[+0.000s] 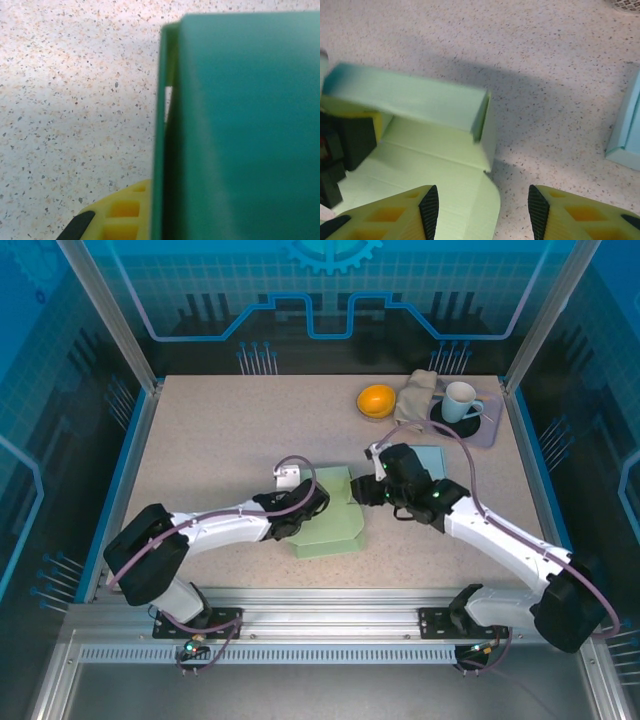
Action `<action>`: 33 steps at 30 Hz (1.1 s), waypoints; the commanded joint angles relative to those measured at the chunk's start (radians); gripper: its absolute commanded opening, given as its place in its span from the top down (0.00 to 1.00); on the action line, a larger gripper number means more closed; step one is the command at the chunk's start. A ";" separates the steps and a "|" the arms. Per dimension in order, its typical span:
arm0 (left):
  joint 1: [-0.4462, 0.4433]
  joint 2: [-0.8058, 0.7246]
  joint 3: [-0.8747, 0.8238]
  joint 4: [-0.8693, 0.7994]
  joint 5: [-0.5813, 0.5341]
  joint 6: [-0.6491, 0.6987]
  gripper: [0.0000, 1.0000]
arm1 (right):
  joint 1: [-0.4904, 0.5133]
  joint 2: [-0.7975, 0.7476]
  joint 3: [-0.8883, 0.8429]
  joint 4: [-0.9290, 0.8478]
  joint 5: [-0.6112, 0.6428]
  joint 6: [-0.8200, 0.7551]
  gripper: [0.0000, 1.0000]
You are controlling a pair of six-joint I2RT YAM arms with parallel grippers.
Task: Fold the paper box
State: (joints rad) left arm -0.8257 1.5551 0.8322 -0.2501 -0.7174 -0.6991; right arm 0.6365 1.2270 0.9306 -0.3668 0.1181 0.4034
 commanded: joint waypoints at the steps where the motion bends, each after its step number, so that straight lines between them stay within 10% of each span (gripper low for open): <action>1: 0.002 -0.003 -0.077 0.207 0.016 0.115 0.93 | -0.033 0.055 0.068 -0.046 -0.096 0.053 0.47; 19: 0.001 0.069 -0.239 0.500 0.094 0.240 0.91 | -0.012 0.216 -0.039 0.097 -0.116 0.173 0.51; 28: 0.002 0.091 -0.255 0.523 0.113 0.251 0.88 | -0.001 0.240 -0.105 0.120 -0.072 0.185 0.69; 33: 0.002 0.048 -0.249 0.470 0.151 0.224 0.73 | 0.021 0.228 -0.130 0.118 -0.023 0.203 0.69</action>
State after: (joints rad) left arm -0.8238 1.6215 0.5922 0.2615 -0.6189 -0.4706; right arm 0.6357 1.4357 0.8513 -0.1753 0.0422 0.5880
